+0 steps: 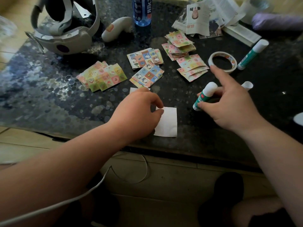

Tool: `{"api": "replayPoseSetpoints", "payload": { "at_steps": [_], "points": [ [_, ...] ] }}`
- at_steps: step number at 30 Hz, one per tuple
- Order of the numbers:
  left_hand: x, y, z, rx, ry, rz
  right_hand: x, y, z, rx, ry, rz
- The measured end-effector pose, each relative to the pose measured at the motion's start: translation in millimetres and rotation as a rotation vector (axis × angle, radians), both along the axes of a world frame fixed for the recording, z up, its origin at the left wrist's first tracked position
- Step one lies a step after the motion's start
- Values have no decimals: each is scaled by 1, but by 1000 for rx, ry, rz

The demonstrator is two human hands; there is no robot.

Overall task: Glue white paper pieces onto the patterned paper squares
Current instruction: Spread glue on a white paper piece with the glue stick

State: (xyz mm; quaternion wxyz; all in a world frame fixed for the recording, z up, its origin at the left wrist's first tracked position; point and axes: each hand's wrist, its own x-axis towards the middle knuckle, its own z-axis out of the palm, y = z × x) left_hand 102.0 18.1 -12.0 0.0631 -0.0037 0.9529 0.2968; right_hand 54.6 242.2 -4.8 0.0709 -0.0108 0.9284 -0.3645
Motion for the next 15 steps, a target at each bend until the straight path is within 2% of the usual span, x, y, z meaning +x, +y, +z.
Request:
{"api": "replayPoseSetpoints", "payload": {
  "at_steps": [11, 13, 15],
  "points": [
    [-2, -9, 13, 124, 49, 155, 2, -3, 4, 55, -79, 16],
    [-5, -14, 16, 131, 29, 148, -1, 2, 12, 127, -157, -17],
    [-7, -19, 17, 132, -50, 119, -6, 11, 24, 297, -259, -62]
  ]
}}
